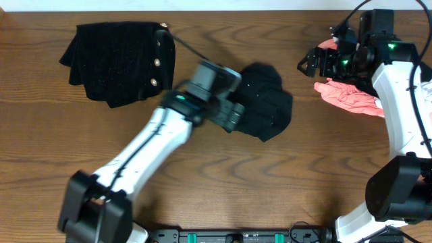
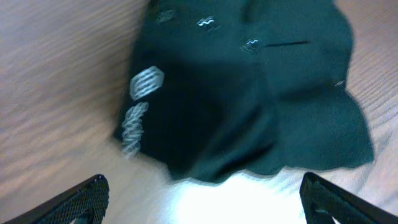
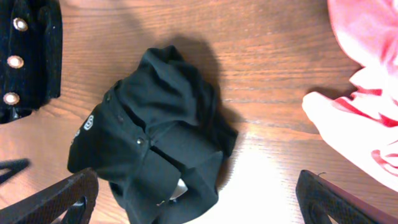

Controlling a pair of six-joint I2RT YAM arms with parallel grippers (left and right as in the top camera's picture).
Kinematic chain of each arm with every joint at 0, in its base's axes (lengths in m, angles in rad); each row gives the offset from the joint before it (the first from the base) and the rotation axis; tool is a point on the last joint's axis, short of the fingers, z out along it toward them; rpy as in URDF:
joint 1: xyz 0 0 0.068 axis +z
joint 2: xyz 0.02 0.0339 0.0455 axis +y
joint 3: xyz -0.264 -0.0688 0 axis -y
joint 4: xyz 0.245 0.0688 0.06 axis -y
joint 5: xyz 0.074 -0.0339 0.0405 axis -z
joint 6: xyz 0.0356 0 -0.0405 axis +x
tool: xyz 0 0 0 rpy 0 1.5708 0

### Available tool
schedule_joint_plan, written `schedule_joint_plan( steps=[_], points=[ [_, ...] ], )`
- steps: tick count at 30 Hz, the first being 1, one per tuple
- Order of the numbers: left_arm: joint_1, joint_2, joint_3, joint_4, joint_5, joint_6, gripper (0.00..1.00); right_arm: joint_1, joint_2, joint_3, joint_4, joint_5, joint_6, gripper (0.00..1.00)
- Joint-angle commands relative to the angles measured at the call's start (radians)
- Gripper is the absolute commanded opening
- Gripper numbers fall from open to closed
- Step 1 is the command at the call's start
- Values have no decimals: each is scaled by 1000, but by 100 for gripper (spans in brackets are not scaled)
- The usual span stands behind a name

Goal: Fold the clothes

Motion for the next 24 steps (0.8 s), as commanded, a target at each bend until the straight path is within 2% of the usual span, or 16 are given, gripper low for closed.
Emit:
schedule_joint_plan(
  steps=[1,7,10,16,24],
  points=[
    [-102,34,-2,54,-138,15,98,-33,-5,12,1,-15,-43,99],
    [-266,63,2,174,-396,13,98,-91,-5,12,10,-15,-43,99],
    [-311,98,2,235,-467,12,98,-114,-5,12,13,-17,-42,99],
    [-368,208,9,340,-542,12,98,-136,-5,12,7,-19,-43,99],
    [-449,300,67,336,-570,29,98,-135,-5,12,3,-19,-42,99]
  ],
)
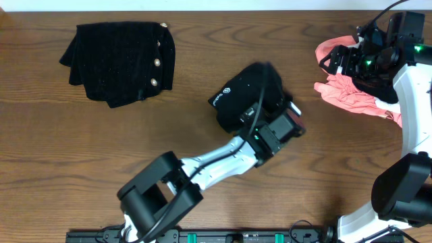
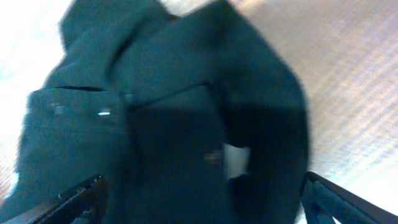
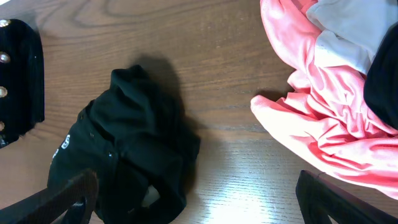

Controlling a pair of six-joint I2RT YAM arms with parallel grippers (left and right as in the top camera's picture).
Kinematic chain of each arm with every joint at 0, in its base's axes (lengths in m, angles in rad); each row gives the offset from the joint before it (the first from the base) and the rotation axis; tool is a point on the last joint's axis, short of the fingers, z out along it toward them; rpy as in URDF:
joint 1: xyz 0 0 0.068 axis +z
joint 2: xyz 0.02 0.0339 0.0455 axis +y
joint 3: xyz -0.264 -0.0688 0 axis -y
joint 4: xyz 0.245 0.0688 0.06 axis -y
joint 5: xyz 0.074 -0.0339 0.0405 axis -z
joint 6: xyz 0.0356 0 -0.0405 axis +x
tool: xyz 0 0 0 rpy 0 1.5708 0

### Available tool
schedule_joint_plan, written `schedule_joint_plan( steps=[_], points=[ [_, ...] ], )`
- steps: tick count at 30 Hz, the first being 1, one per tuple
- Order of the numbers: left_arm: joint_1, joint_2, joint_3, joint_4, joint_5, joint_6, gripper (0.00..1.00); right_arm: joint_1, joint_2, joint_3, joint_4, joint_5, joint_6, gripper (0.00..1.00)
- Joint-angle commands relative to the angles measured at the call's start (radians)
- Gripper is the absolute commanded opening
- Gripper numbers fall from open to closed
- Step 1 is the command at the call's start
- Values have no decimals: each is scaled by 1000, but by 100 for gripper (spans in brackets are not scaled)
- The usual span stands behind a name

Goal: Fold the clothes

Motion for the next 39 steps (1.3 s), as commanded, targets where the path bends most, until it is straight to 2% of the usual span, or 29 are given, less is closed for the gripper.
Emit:
schedule_joint_plan(
  steps=[1,8,14,20,25,32,35,39],
  points=[
    [-37,22,56,5,-40,29,98,-9,-5,12,-5,-11,-20,99],
    [-84,90,75,-7,-39,100,98,-9,-5,12,-16,-11,-20,99],
    [-64,174,75,-46,-40,96,98,-8,-5,12,-23,-11,-20,99],
    [34,186,75,-124,-11,-48,98,-8,-5,12,-24,-11,-20,99],
    [181,186,76,-217,193,-200,98,-7,-5,12,-23,-11,-20,99],
    [423,185,82,-288,620,-428,98,-6,-5,12,-23,-11,-20,99],
    [491,185,82,-299,790,-486,98,-6,-5,12,-20,-10,-21,99],
    [533,183,82,-299,944,-494,98,-5,-5,12,-19,-10,-20,99]
  ],
)
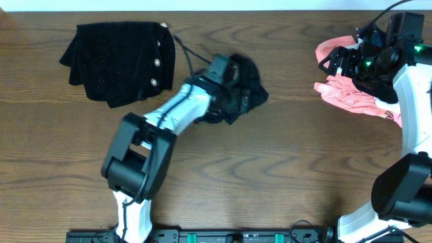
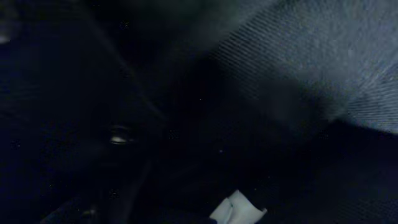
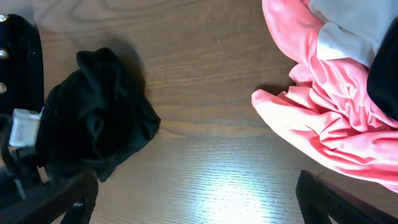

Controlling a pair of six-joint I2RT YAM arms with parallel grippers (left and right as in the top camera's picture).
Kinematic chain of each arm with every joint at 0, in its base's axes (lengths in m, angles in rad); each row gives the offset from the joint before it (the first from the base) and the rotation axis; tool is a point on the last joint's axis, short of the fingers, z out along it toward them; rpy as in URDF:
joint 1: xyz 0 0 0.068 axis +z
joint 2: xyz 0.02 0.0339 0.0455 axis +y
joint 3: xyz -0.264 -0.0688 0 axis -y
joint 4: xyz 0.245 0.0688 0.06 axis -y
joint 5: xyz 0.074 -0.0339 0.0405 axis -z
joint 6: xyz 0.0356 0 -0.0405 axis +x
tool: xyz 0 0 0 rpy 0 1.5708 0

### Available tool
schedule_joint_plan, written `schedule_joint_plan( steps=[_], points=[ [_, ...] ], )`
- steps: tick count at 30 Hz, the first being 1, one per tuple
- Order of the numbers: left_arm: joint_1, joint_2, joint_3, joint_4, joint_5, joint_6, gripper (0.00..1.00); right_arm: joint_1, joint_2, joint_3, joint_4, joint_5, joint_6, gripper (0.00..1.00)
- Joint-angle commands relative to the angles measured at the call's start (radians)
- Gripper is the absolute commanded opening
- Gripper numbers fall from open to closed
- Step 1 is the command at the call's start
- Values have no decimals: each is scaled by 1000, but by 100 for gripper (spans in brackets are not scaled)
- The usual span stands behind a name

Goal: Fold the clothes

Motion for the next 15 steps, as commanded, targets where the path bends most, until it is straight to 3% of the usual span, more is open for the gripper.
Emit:
schedule_joint_plan(
  steps=[1,8,15],
  points=[
    [20,71,-60,-53,201,-82,98,-6,-5,12,0,-10,-18,99],
    [-22,6,-60,-55,144,56,98,-6,-5,12,3,-3,-17,99],
    [-120,-32,-60,-80,-138,226,98,-6,-5,12,6,-3,-17,99]
  ],
)
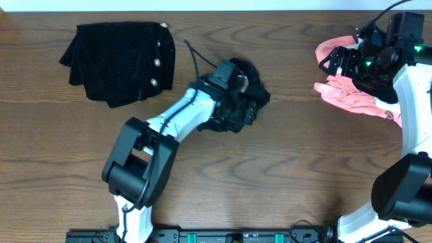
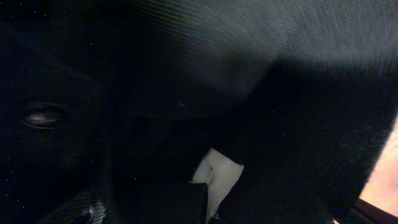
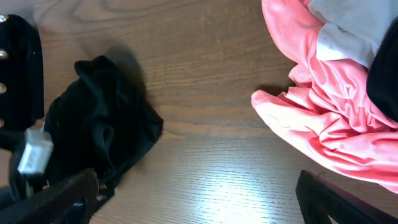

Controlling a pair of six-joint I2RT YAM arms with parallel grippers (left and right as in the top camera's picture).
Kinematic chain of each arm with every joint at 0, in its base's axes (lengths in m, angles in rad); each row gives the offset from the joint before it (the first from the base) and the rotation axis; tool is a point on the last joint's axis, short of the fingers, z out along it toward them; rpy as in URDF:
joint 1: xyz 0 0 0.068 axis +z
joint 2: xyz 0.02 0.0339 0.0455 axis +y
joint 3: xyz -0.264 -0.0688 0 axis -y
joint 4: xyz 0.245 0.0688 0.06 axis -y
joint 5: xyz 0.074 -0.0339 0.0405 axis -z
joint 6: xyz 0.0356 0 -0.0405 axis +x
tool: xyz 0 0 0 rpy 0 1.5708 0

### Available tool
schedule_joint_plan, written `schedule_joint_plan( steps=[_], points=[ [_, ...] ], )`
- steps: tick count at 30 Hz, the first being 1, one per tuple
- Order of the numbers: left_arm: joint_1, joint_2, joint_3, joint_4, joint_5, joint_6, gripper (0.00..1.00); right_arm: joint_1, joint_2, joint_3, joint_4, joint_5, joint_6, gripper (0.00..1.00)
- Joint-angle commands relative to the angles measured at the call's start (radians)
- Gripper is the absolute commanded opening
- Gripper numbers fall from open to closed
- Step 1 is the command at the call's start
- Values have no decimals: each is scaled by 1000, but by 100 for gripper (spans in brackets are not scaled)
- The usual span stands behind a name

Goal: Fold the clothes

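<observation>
A crumpled black garment (image 1: 260,94) lies at the table's middle, also seen in the right wrist view (image 3: 99,124). My left gripper (image 1: 243,111) is pressed down into it. Its wrist view is filled with dark fabric and a white label (image 2: 217,177). One mesh finger (image 2: 81,210) shows at the far lower left, so the jaws look spread; the other is lost in the dark. My right gripper (image 1: 332,62) hovers open (image 3: 199,208) at the far right beside a pink garment pile (image 1: 347,94), holding nothing.
A folded black velvet garment with metal buttons (image 1: 121,61) lies at the back left, its edge also in the right wrist view (image 3: 18,68). The pink pile (image 3: 323,112) includes white and dark pieces at the right edge. Bare wood table (image 1: 304,175) lies in front.
My left gripper has shifted slightly to the right within the black garment, and the fabric has bunched a little differently. A strip of table now shows at the wrist view's corner. The right arm has not moved.
First my left gripper hung open over the black garment's left side, and the right gripper was left of the pink pile. Then the left gripper was at the garment's lower right and the right arm had drawn back. Later the left gripper sat in the garment, bunched smaller and shifted left.
</observation>
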Motion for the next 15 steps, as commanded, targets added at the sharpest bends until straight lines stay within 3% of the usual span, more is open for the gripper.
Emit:
schedule_joint_plan(
  steps=[1,15],
  points=[
    [-60,3,-33,-29,-177,114,98,-6,-5,12,2,-4,-17,99],
    [-220,4,-33,59,-661,251,98,-2,-5,12,2,-4,-17,99]
  ],
)
